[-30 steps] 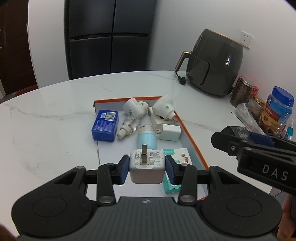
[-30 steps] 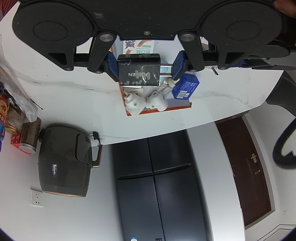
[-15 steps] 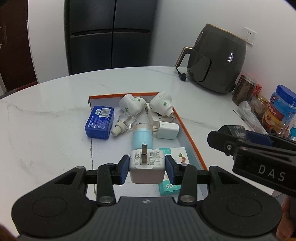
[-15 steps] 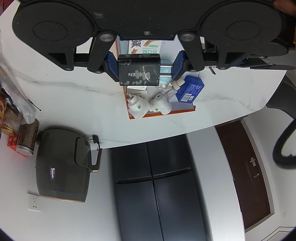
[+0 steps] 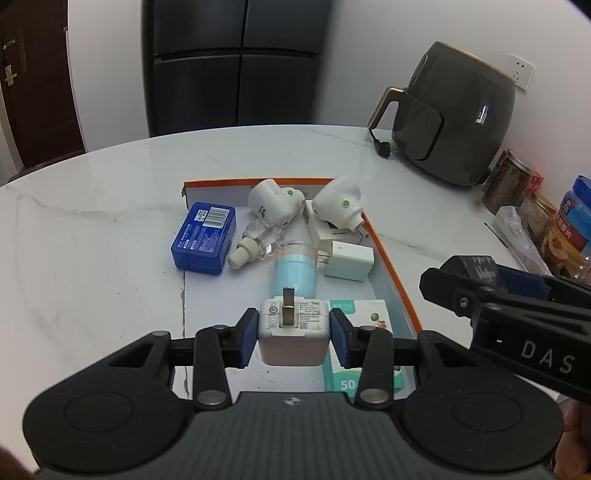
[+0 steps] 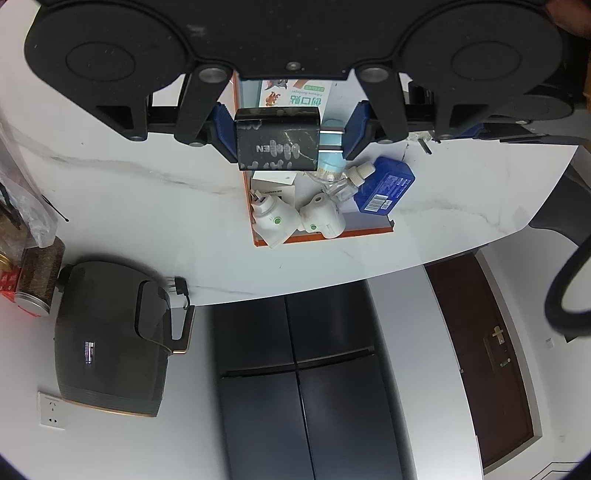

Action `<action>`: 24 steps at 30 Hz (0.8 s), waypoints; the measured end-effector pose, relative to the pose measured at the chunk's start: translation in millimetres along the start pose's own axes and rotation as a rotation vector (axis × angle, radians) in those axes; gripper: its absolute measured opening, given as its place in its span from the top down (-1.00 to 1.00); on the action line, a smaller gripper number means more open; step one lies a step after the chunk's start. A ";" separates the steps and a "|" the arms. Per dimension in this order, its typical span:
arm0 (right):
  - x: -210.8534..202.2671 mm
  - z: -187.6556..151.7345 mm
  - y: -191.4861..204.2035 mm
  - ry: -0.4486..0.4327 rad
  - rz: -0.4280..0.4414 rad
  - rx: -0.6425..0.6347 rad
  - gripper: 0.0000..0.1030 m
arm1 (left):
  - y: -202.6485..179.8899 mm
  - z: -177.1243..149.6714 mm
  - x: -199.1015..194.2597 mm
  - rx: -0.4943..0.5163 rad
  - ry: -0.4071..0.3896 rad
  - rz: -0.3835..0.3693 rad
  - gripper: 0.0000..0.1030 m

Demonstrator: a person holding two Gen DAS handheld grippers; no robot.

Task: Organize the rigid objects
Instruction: 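Carry the white charger and black charger toward the white box with both grippers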

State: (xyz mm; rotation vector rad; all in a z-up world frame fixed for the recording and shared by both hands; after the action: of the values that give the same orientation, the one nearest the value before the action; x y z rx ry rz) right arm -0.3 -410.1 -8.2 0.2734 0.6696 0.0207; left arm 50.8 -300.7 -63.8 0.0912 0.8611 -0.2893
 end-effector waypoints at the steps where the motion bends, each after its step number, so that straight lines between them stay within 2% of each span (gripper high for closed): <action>1: 1.6 0.7 -0.4 0.000 0.001 -0.001 -0.41 | 0.1 0.3 0.8 -0.001 0.002 0.000 0.18; 24: 28.2 12.1 -2.8 0.012 0.012 -0.011 -0.41 | 19.4 24.5 17.4 -0.022 -0.015 0.041 0.18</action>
State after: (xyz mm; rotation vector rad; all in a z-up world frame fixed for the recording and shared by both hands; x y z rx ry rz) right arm 29.1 -412.7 -17.0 0.2663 0.6796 0.0374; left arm 85.1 -290.7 -61.7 0.0855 0.8468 -0.2420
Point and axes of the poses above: each gripper's, at about its wrist camera, not at the fingertips, and x roughly the way its jaws point, y to its left, z to its top, the point moved 3 cm from there along x, roughly the way its jaws point, and after that the axes turned 4 degrees about x, right-handed, at the moved point
